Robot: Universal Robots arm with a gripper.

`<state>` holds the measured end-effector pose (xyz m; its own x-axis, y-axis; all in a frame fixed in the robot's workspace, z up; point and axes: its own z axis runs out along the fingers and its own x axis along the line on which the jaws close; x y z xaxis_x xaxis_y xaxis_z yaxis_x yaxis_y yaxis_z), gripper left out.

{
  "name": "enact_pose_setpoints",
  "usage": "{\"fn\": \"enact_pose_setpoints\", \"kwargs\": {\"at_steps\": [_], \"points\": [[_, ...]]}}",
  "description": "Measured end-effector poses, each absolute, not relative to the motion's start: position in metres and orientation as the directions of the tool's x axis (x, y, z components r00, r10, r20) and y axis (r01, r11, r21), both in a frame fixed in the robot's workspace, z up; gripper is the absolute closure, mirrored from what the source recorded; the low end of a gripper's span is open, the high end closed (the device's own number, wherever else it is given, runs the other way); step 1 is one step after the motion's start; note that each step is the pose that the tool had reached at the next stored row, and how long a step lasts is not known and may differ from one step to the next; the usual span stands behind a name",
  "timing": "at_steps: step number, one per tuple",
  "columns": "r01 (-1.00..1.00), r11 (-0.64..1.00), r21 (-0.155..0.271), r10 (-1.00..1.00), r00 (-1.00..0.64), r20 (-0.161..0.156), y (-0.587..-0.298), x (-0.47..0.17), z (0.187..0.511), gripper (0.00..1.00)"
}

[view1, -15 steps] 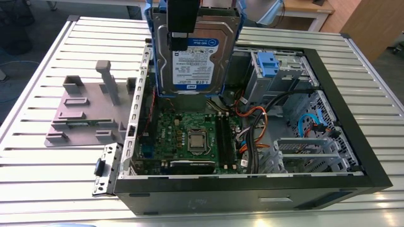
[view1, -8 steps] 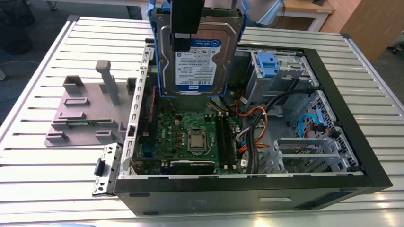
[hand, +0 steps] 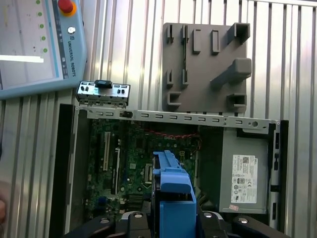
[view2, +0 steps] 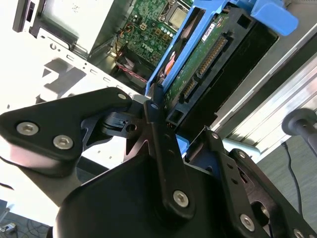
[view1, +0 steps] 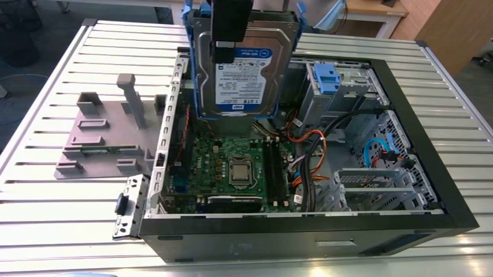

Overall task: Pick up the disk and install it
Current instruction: 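Pick up the disk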

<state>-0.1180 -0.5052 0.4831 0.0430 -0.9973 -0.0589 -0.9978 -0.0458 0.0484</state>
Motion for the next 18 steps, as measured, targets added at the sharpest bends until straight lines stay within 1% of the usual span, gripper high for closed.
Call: {"fn": "enact_pose_setpoints", "kwargs": {"at_steps": [18], "points": [[-0.998, -0.046, 0.048, -0.997, 0.043, -0.059, -0.5069, -0.1122, 0.4824, 0.63]]}}
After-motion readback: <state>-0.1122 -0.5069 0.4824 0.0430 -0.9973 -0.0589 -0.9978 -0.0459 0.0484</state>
